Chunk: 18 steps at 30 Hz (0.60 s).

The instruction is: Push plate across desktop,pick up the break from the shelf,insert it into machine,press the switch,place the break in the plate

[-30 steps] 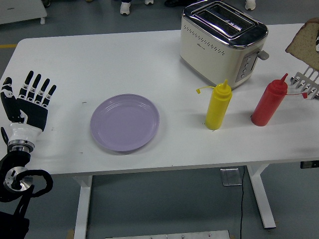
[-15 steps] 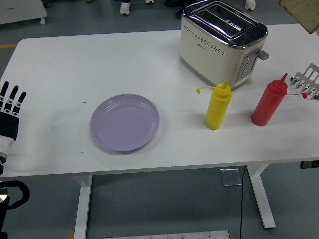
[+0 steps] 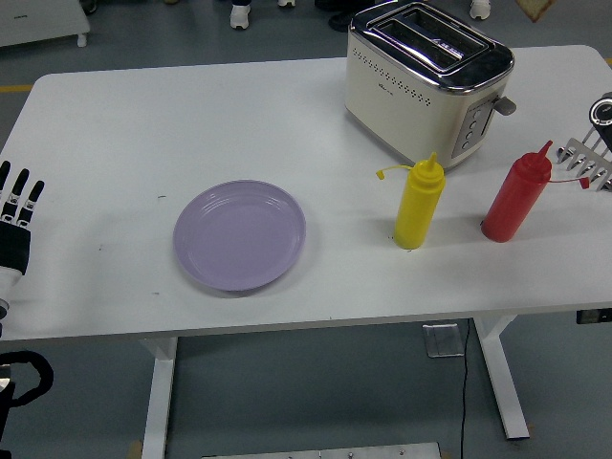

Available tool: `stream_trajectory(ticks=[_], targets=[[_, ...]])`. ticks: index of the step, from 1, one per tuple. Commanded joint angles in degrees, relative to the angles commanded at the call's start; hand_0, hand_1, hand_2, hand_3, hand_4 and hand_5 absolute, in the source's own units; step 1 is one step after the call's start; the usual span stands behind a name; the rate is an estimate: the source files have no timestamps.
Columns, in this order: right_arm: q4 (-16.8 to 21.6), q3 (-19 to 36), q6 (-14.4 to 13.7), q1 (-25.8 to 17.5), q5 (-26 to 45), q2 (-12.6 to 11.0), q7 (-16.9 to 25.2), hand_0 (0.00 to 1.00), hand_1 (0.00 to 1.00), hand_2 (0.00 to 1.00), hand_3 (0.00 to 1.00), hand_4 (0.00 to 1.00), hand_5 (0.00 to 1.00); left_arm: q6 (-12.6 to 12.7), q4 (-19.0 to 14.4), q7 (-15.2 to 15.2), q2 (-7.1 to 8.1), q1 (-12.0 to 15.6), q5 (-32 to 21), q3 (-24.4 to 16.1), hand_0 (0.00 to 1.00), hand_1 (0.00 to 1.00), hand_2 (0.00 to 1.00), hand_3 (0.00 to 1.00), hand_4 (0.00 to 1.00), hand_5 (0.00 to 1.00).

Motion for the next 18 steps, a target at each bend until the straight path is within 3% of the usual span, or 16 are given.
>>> stream_trajectory(ticks=[7,18], targets=[[-5.96,-3.66,0.81,6.07,1.65,3.77,-2.44,0.305,0.342,0.406,0.451,0.231,0.002,0.01,0.12,0.0,-0.03,-0.12,0.0,0.12,0.816,0.856,0.914,0.842,0.651,0.998],[-12.46,-8.47,1.67,10.56,-0.12,8.91,-7.84,0.305,0.342,0.406,0.452,0.225,0.002,0.06,0.29,-0.02,-0.01,-0.19,0.03,0.03,0.816,0.856,0.914,0.841,0.65,0.998]])
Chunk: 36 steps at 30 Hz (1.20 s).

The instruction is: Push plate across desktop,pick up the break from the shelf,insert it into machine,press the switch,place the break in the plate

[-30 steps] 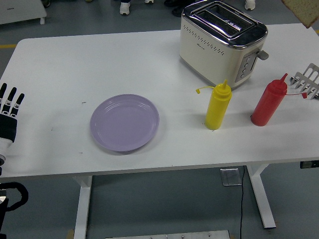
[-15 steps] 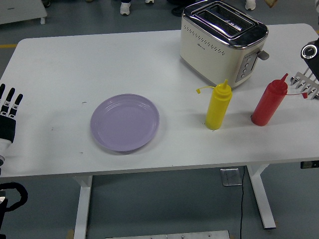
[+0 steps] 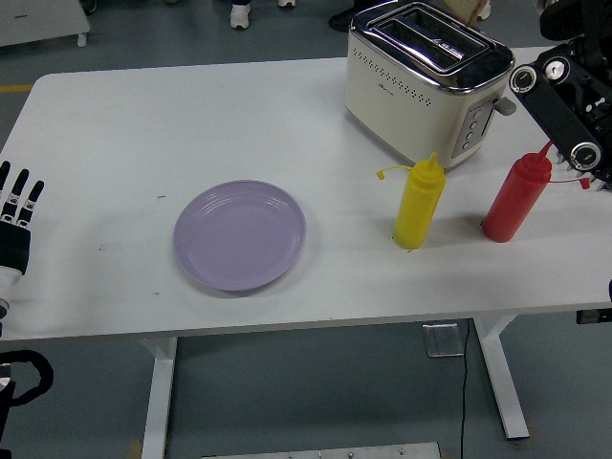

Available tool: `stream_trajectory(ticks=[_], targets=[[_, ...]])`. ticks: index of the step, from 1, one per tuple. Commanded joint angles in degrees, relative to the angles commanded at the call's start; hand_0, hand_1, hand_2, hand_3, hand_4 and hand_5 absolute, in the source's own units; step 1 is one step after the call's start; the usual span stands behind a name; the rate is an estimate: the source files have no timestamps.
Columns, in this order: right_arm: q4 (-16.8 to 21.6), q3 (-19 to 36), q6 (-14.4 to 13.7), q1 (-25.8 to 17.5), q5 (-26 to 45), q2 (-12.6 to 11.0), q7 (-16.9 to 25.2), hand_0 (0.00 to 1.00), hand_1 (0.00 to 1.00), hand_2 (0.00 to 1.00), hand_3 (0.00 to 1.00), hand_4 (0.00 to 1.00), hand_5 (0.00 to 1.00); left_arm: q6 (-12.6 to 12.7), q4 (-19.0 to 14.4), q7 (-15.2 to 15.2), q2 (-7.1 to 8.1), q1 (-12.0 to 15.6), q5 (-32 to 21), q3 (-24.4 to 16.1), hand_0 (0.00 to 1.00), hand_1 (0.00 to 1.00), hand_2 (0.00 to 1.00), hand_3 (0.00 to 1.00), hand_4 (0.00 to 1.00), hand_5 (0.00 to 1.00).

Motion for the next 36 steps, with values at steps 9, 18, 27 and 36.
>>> stream_trajectory(ticks=[9,18,27,36], targets=[[-2.02,-1.84,0.28,0.97,-1.04,2.51,-3.34,0.306,0.342,0.406,0.451,0.222,0.002,0.04,0.14,-0.02,-0.03,-0.12,0.02,-0.05,0.816,0.856,0.914,0.841,0.65,0.998],[-3.07,-2.43,0.05,0.79,-1.26,3.55,-3.79,0.307,0.342,0.405,0.449,0.215,0.002,0.06,0.26,-0.05,-0.05,-0.13,0.02,-0.01,0.816,0.856,0.916,0.843,0.65,0.998],[-4.9,-3.0,-0.72,0.18,-1.91,4.05,-2.88,0.306,0.341,0.404,0.449,0.212,0.002,0.07,0.29,-0.07,-0.14,-0.12,0.03,0.25,0.816,0.856,0.916,0.842,0.65,0.998],[-7.32,-4.05,-0.97,-0.14,-2.17,4.85,-1.4,0.311,0.35,0.41,0.456,0.216,0.002,0.05,0.34,-0.08,-0.17,-0.16,0.02,0.39,0.816,0.856,0.917,0.843,0.65,0.998]])
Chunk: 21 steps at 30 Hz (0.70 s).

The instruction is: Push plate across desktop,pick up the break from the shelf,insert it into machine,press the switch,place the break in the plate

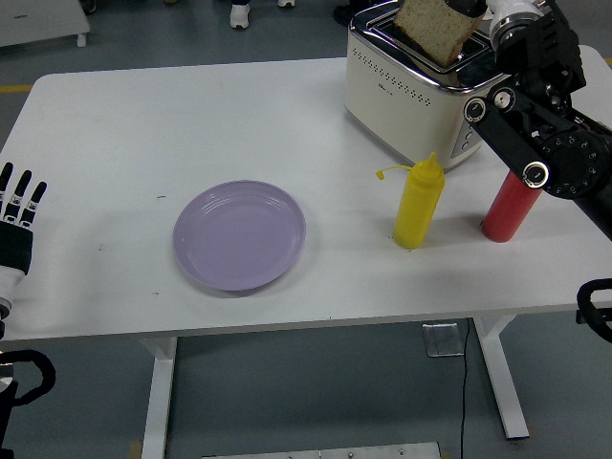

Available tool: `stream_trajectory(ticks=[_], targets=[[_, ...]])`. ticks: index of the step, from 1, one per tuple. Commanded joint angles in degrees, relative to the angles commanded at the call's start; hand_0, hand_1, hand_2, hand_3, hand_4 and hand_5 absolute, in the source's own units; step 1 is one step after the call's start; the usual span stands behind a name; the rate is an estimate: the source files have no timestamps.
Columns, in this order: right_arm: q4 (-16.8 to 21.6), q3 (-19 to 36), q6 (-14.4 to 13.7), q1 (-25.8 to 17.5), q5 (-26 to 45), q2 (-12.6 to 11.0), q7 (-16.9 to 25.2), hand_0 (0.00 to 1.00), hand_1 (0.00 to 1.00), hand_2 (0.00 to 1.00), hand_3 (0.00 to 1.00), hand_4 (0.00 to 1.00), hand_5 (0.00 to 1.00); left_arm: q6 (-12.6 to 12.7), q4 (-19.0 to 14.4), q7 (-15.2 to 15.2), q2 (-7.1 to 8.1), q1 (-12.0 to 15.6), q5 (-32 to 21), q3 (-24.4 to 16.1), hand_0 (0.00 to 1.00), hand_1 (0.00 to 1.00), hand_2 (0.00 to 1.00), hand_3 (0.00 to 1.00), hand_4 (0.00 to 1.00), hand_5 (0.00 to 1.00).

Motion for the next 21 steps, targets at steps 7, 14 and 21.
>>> stream_trajectory(ticks=[7,14,21], targets=[[-1.07,-0.74,3.75,-0.13,0.91,0.25,1.81,0.366,0.484,0.542,0.56,0.517,0.095,0.02,0.05,0.01,0.01,-0.04,0.0,0.01,0.816,0.856,0.916,0.843,0.65,0.998],[-1.41,-0.89,7.73,-0.18,1.78,0.27,2.92,0.711,0.762,0.836,0.855,0.671,0.224,0.05,0.09,0.02,0.04,-0.08,0.01,-0.12,0.816,0.856,0.916,0.843,0.649,0.998],[-1.54,-0.6,7.78,-0.13,2.34,0.11,4.54,0.854,0.871,0.992,0.998,0.779,0.325,0.04,0.08,0.01,0.04,-0.12,-0.03,-0.24,0.816,0.856,0.916,0.844,0.65,0.998]])
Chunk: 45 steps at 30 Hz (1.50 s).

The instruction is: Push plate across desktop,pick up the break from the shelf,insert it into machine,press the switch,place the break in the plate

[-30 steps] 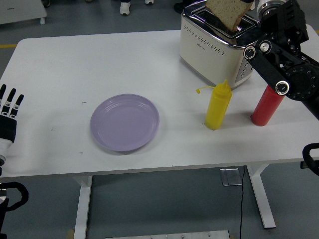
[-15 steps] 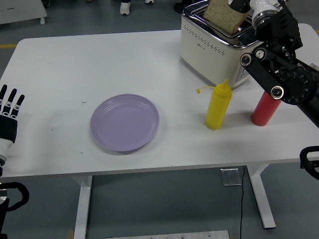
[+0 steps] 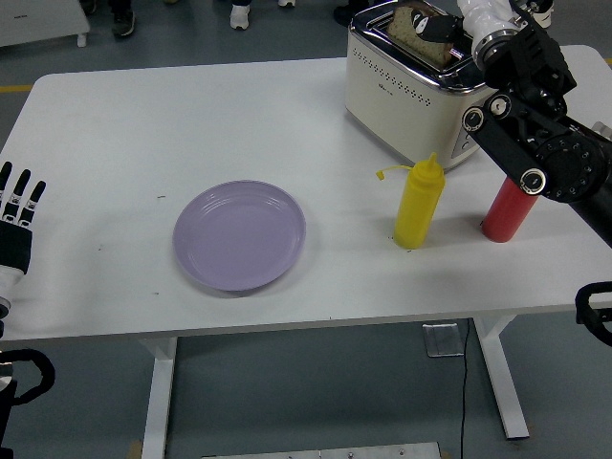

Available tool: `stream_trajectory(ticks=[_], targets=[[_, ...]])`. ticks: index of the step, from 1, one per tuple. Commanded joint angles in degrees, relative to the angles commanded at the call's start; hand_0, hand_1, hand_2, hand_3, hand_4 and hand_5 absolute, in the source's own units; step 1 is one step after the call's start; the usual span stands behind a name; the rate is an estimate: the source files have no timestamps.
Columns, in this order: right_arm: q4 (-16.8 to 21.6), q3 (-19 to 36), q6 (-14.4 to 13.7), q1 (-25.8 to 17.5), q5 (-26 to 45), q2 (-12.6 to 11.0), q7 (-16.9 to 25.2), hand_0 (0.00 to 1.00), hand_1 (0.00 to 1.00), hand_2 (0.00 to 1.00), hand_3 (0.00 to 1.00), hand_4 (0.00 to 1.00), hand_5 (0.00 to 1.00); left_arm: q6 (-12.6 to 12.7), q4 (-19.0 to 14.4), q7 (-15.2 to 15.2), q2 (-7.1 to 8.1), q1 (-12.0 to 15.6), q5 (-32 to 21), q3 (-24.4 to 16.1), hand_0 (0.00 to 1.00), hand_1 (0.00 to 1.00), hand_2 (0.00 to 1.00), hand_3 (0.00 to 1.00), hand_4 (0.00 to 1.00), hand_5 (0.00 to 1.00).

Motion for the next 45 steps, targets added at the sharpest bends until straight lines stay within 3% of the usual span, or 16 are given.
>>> stream_trajectory(ticks=[5,12,13,18,19,23,24,25,31,35,45], targets=[[0.37,0.51,-1.99,-0.14,0.57,-0.39,1.22,0.878,0.888,0.998,0.998,0.814,0.36,0.0,-0.04,-0.01,0.04,-0.03,-0.02,-0.04,0.816,0.856,0.916,0.844,0.649,0.998],[4.01,0.81,-8.48,-2.12,2.48,-3.01,1.39,0.852,0.848,0.998,0.998,0.778,0.367,-0.01,-0.15,-0.01,0.07,-0.11,0.03,-0.23,0.816,0.856,0.916,0.844,0.649,0.998],[4.98,0.92,-9.79,-2.69,3.08,-3.84,1.37,0.586,0.64,0.799,0.795,0.567,0.341,-0.01,-0.17,-0.02,0.07,-0.08,0.03,-0.32,0.816,0.856,0.916,0.843,0.649,0.998],[9.2,1.98,-14.69,-5.33,3.99,-7.74,1.42,0.586,0.64,0.799,0.795,0.567,0.341,-0.02,-0.28,-0.05,0.13,-0.01,0.05,-0.59,0.816,0.856,0.916,0.843,0.649,0.998],[10.2,2.26,-15.17,-5.92,3.84,-8.67,1.36,0.43,0.51,0.69,0.633,0.385,0.348,-0.03,-0.31,-0.05,0.14,-0.02,0.06,-0.61,0.816,0.856,0.916,0.843,0.65,0.998],[14.11,3.34,-13.0,-8.46,3.85,-12.55,1.19,0.43,0.51,0.69,0.633,0.385,0.348,-0.04,-0.35,-0.05,0.17,-0.07,0.06,-0.73,0.816,0.856,0.916,0.843,0.65,0.998],[15.3,3.55,-11.79,-9.37,4.13,-13.75,1.29,0.43,0.51,0.69,0.633,0.385,0.348,-0.04,-0.37,-0.05,0.16,-0.03,0.07,-0.8,0.816,0.856,0.916,0.843,0.65,0.998],[16.45,3.72,-10.59,-10.29,4.15,-14.91,1.38,0.388,0.467,0.665,0.594,0.313,0.371,-0.05,-0.38,-0.06,0.16,-0.01,0.08,-0.88,0.816,0.856,0.916,0.843,0.649,0.998],[23.06,3.46,-3.74,-15.67,2.93,-21.62,2.42,0.367,0.447,0.658,0.587,0.284,0.403,-0.03,-0.42,-0.07,0.15,0.09,0.11,-1.23,0.816,0.856,0.916,0.843,0.649,0.998],[26.76,2.8,-0.63,-18.79,0.58,-25.34,3.0,0.367,0.447,0.658,0.587,0.284,0.403,-0.02,-0.44,-0.07,0.13,0.12,0.13,-1.32,0.816,0.856,0.916,0.843,0.649,0.998],[30.48,2.27,4.62,-22.96,-4.13,-28.64,3.79,0.349,0.434,0.641,0.574,0.282,0.446,0.0,-0.42,-0.06,0.03,0.33,0.13,-1.22,0.815,0.856,0.916,0.843,0.649,0.998]])
